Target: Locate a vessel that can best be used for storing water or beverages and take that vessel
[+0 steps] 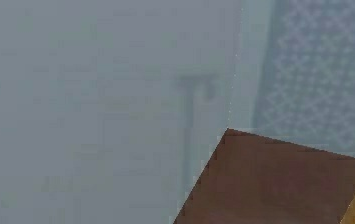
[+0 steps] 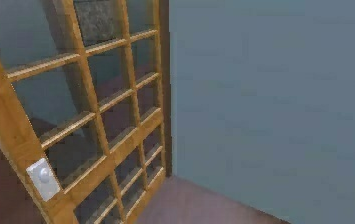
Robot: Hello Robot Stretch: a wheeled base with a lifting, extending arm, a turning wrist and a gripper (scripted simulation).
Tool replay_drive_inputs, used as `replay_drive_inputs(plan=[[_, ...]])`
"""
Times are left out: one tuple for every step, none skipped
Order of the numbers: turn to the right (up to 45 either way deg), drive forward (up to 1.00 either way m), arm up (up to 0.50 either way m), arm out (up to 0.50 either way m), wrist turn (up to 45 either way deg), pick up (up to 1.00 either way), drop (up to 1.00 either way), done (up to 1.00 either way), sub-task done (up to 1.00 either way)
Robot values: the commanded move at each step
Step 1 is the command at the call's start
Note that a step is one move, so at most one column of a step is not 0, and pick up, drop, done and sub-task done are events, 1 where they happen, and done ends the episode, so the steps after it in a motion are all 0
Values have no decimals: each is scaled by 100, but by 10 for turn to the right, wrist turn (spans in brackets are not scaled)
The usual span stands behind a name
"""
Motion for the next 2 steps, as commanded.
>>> replay_drive_inputs(plan=[[0,40,0,0,0,0,0,0,0],[240,0,0,0,0,0,0,0,0]])
